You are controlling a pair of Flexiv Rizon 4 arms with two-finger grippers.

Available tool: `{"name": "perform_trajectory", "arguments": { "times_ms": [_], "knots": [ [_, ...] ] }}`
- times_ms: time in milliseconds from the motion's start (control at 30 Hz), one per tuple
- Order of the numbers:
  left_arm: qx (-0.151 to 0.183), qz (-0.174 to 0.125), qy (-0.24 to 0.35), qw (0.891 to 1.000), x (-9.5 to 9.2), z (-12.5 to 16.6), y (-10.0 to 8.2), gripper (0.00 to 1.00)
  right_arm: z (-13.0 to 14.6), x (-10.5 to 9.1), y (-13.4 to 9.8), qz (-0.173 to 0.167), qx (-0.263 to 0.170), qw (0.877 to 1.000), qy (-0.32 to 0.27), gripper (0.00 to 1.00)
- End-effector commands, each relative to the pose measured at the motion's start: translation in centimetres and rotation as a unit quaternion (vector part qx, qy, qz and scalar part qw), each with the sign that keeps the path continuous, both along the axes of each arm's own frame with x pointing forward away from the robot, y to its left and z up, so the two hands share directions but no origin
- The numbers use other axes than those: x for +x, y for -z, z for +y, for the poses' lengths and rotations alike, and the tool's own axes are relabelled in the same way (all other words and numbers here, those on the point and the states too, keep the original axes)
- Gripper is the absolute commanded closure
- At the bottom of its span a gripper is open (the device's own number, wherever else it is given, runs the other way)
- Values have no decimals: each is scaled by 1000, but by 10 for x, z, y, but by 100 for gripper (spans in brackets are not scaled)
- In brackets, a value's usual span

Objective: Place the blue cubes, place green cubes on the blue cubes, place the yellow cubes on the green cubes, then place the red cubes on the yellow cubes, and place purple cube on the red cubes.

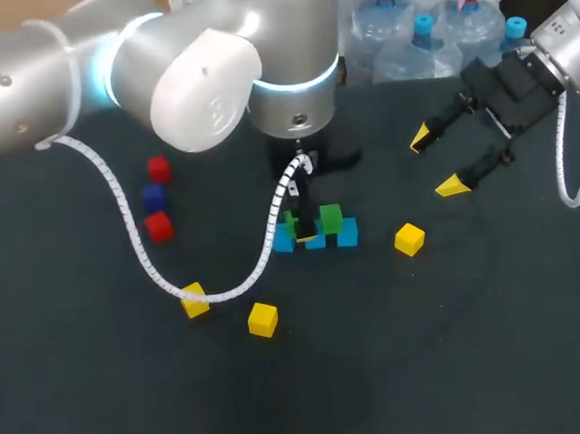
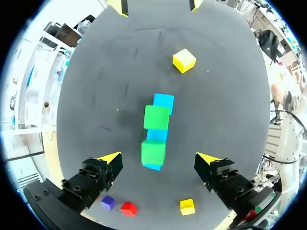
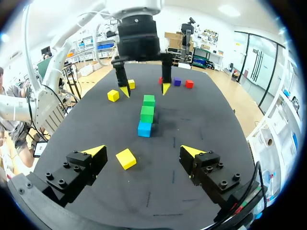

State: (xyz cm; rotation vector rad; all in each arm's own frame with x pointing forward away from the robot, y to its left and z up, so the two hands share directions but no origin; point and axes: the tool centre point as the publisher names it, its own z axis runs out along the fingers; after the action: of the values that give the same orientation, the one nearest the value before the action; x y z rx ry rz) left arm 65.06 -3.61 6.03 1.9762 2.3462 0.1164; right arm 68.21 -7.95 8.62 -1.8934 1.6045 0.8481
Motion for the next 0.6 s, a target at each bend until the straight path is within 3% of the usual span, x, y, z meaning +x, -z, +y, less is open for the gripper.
{"name": "perform_trajectory", "arguments": {
  "times_ms": [33, 300, 433, 600],
  "knots": [
    [-4, -21, -2, 1000, -15, 9, -7, 0, 0, 0, 0, 0, 1, 1000, 0, 0],
    [-13, -27, -4, 1000, -28, 11, -3, 0, 0, 0, 0, 0, 1, 1000, 0, 0],
    [15, -17, 6, 1000, -34, 2, 1, 0, 0, 0, 0, 0, 1, 1000, 0, 0],
    [5, -41, 4, 999, -43, 8, -15, 0, 0, 0, 0, 0, 1, 1000, 0, 0]
  ]
}}
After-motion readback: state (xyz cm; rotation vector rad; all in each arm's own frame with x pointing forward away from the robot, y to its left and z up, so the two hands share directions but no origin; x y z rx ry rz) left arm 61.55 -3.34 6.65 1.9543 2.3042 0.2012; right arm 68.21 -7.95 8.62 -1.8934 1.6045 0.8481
